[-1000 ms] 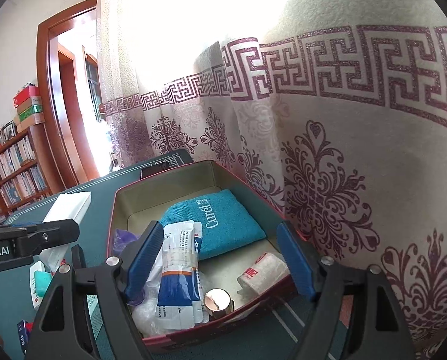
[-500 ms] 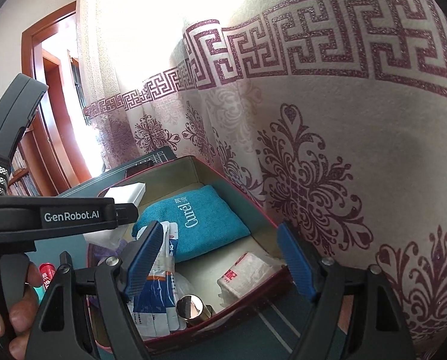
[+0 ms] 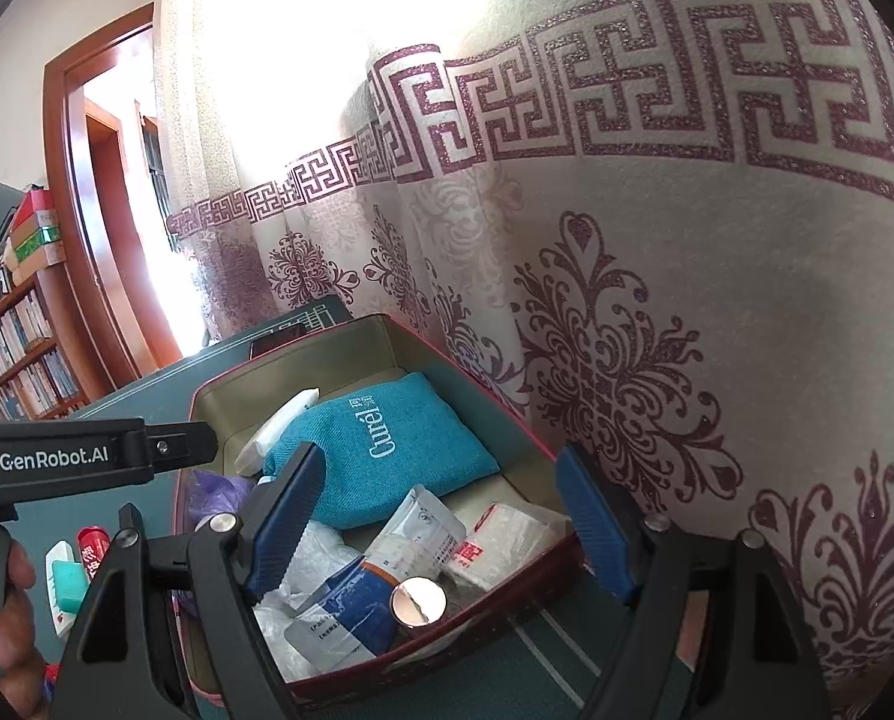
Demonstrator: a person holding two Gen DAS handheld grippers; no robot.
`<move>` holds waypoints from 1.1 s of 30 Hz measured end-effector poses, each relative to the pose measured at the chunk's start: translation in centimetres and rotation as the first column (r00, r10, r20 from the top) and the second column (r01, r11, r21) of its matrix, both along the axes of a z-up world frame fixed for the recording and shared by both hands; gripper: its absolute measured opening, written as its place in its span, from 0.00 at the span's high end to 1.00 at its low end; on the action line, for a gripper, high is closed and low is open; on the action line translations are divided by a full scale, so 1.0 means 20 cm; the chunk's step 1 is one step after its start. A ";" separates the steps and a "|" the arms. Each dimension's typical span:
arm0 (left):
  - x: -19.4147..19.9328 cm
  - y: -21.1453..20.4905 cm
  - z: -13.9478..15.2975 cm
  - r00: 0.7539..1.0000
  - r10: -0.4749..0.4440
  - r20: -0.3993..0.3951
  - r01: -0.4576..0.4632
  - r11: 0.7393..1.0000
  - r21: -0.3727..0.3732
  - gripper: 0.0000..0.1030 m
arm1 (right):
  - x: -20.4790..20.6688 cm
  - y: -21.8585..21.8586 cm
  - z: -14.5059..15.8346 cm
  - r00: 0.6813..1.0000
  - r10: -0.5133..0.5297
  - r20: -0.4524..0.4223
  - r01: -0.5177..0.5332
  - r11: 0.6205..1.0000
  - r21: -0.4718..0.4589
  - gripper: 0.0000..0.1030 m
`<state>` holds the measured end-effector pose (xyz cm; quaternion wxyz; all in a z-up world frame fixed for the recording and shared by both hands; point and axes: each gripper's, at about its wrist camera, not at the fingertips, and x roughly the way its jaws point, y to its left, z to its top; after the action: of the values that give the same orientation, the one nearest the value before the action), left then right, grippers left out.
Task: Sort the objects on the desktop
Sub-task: 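Lower the white pad into the tin and open the left gripper, then move both grippers back toward the remaining table items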
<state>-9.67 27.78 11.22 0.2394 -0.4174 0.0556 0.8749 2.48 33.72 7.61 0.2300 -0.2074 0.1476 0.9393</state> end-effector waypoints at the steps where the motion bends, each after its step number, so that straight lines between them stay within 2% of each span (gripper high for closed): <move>1: 0.00 -0.03 0.00 1.000 0.013 -0.001 -0.013 1.000 -0.006 0.39 | 0.00 0.00 0.00 1.000 -0.001 0.000 0.001 1.000 -0.001 0.20; 8: 0.01 -0.29 -0.06 0.994 0.104 0.010 -0.104 0.993 -0.047 0.39 | 0.02 -0.01 0.01 1.000 -0.005 0.000 0.005 1.000 0.007 0.19; 14: 0.03 -0.55 -0.14 0.981 0.196 0.003 -0.195 0.977 -0.091 0.39 | 0.01 -0.01 0.01 1.000 -0.005 0.002 0.005 1.000 0.020 0.18; 21: 0.03 -0.82 -0.23 0.955 0.290 0.068 -0.288 0.957 -0.032 0.39 | 0.01 -0.02 0.01 1.000 -0.015 0.006 0.015 1.000 0.026 0.18; 28: 0.08 -0.90 -0.31 0.946 0.308 0.102 -0.306 0.951 -0.037 0.39 | 0.00 -0.02 0.01 1.000 -0.014 0.012 0.014 0.999 0.033 0.18; 33: 0.09 -0.85 -0.36 0.955 0.273 0.112 -0.268 0.962 -0.060 0.39 | 0.01 -0.02 0.01 1.000 -0.016 0.010 0.015 0.999 0.032 0.18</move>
<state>-7.79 10.69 3.97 0.1109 -0.4776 0.0031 0.8715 2.65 33.34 7.84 0.2413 -0.2073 0.1332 0.9386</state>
